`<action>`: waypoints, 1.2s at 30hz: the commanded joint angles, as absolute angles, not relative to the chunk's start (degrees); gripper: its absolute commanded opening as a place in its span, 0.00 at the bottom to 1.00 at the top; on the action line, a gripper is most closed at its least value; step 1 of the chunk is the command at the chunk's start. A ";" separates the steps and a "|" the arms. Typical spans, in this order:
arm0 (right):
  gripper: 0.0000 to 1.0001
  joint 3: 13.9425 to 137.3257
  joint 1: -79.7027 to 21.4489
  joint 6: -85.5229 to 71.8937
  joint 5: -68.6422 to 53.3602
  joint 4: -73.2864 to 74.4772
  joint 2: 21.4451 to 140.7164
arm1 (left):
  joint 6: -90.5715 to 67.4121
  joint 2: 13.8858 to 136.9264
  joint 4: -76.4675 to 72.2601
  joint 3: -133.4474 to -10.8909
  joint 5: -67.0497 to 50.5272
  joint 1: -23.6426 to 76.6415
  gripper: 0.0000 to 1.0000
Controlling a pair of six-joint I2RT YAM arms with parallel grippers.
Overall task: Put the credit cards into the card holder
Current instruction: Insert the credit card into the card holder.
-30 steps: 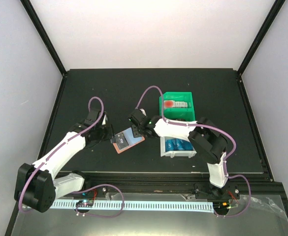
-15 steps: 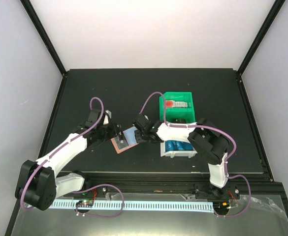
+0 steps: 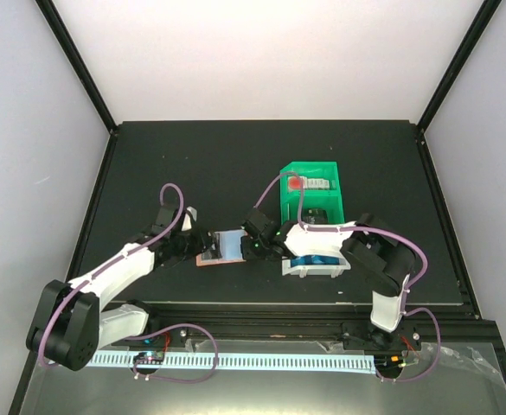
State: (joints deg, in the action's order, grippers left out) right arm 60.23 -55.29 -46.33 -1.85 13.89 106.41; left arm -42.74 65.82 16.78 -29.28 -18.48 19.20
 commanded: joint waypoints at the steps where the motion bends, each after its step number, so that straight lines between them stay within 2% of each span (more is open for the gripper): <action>1: 0.21 58.30 -56.42 -48.57 -3.97 15.52 106.55 | -43.24 65.33 12.06 -28.07 -22.86 19.25 0.01; 9: 0.20 58.51 -56.41 -48.55 -1.92 16.41 106.52 | -41.28 69.22 11.94 -29.36 -24.35 18.27 0.02; 18: 0.19 58.41 -56.47 -48.16 -1.75 16.63 107.21 | -33.05 70.37 19.44 -32.87 -24.28 16.06 0.02; 24: 0.19 57.70 -56.43 -48.16 -1.71 16.20 107.14 | -31.95 75.44 17.33 -33.85 -29.14 15.82 0.01; 36: 0.19 57.83 -56.43 -47.83 -1.76 16.02 107.05 | -32.01 80.31 14.54 -34.24 -29.68 15.37 0.02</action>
